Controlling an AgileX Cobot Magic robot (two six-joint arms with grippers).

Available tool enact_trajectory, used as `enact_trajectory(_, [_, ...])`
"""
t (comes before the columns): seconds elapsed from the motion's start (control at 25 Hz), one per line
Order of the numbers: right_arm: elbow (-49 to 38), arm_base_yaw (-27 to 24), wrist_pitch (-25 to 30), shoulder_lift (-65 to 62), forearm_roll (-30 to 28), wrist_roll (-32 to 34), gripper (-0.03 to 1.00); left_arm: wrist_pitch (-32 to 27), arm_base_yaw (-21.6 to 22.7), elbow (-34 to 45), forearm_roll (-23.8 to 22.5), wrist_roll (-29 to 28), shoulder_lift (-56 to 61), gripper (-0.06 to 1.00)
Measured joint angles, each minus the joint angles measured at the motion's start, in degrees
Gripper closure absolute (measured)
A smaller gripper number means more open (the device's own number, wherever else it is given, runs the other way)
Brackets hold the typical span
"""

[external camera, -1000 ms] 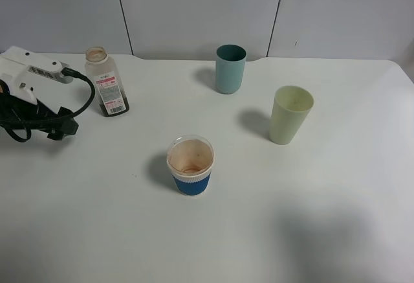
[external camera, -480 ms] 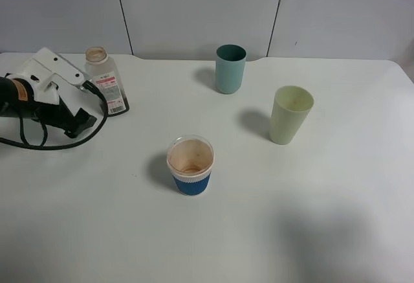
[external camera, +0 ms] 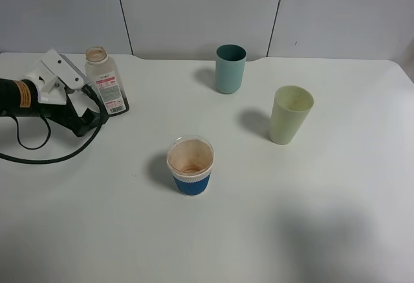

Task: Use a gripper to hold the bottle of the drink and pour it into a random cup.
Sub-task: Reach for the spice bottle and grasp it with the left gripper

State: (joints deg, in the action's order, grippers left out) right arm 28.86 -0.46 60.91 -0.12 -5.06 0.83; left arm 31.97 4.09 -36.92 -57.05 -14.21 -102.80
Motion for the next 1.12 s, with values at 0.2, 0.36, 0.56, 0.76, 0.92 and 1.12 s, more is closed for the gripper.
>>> enact_trajectory(0.2, [0.0,0.0,0.0,0.0,0.0,0.0,-0.02,5.37,3.06,-1.92,-3.69,-1.09,-2.23,-0.04])
enact_trajectory(0.36, [0.0,0.0,0.0,0.0,0.0,0.0,-0.02,12.32,5.17,-2.93,-4.11,-2.86,-5.09,-0.04])
enact_trajectory(0.56, [0.0,0.0,0.0,0.0,0.0,0.0,-0.02,22.97,5.93,-3.1,-4.37,-3.0,-8.8,-0.04])
enact_trajectory(0.76, [0.0,0.0,0.0,0.0,0.0,0.0,-0.02,25.93,5.93,-4.74,-5.85,-2.95,-12.63,-0.04])
enact_trajectory(0.92, [0.0,0.0,0.0,0.0,0.0,0.0,-0.02,28.28,5.93,-7.31,-7.31,-3.01,-14.68,-0.04])
enact_trajectory(1.12, [0.0,0.0,0.0,0.0,0.0,0.0,-0.02,28.73,5.93,-8.71,-7.61,-3.32,-16.64,-0.03])
